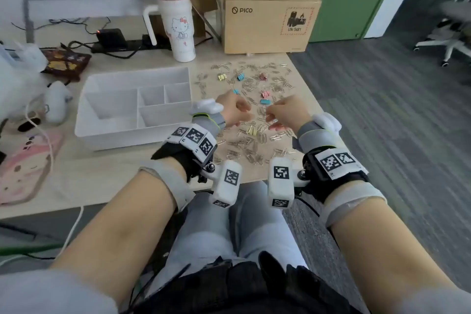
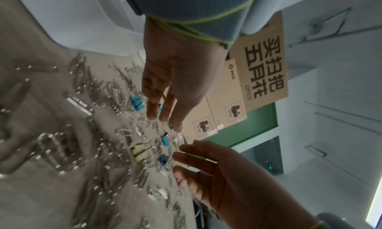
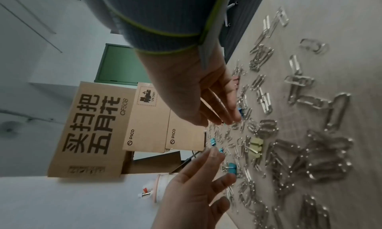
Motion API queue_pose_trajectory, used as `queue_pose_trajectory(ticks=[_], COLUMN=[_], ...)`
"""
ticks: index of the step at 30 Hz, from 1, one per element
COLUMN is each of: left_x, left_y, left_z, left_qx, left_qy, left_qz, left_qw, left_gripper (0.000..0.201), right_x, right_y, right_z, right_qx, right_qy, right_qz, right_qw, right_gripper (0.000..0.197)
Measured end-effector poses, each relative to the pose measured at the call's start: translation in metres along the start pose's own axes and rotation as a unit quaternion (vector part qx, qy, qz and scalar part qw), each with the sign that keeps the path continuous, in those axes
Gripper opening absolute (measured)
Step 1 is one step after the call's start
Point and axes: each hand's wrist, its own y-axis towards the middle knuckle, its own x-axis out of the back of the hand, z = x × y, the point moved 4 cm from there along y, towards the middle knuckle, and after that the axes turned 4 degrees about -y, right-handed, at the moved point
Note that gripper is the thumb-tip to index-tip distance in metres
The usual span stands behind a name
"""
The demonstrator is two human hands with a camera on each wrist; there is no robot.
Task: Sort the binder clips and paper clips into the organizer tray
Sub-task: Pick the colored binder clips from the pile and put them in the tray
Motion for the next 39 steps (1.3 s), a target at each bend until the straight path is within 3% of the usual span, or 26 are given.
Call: queue_pose_trajectory(ticks=[4,11,17,20,23,26,28,31,35,39], left_x=[-0.019,-0.029,-0.007,-0.002,-0.003,0.002,0.013,0.031,0.037,0.035], left_y=[0.007,0.02,0.026,0.028,0.031,0.037,0.042,0.054,0.059,0.055], left_z=[0.0,0.008,-0.006,-0.021,-0.03,-0.031,-0.026,-0.009,0.015,0.023], left_qx=[0.0,0.004,-0.061,-0.095,-0.097,-0.097,-0.094,-0.06,0.027,0.038], left_qy=[0.056,0.077,-0.033,-0.095,-0.124,-0.14,-0.152,-0.041,0.104,0.141], left_qz=[0.009,0.022,-0.043,-0.062,-0.049,-0.035,-0.078,-0.139,-0.076,-0.08], left_qw=[0.998,0.997,0.997,0.989,0.986,0.985,0.981,0.988,0.991,0.986], left_gripper=[0.034,0.011,0.015,0.015,0.009,0.009,0.009,0.017,0.035,0.025], right_x=[0.0,-0.003,-0.005,-0.014,-0.019,-0.018,-0.018,-0.016,-0.013,-0.014], right_y=[0.003,0.009,0.015,0.014,0.015,0.022,0.026,0.033,0.038,0.04], right_z=[-0.015,-0.024,-0.018,-0.008,0.0,-0.001,-0.006,-0.012,-0.016,-0.016], right_qx=[0.001,0.003,0.012,0.002,-0.021,-0.053,-0.083,-0.101,-0.095,-0.087], right_qy=[0.002,0.04,0.162,0.287,0.423,0.508,0.533,0.551,0.57,0.573], right_qz=[-0.002,0.02,0.04,0.109,0.157,0.153,0.13,0.092,0.077,0.081], right_qw=[1.0,0.999,0.986,0.952,0.892,0.846,0.832,0.823,0.813,0.811], right_gripper=[0.017,0.019,0.027,0.034,0.034,0.03,0.029,0.023,0.017,0.014])
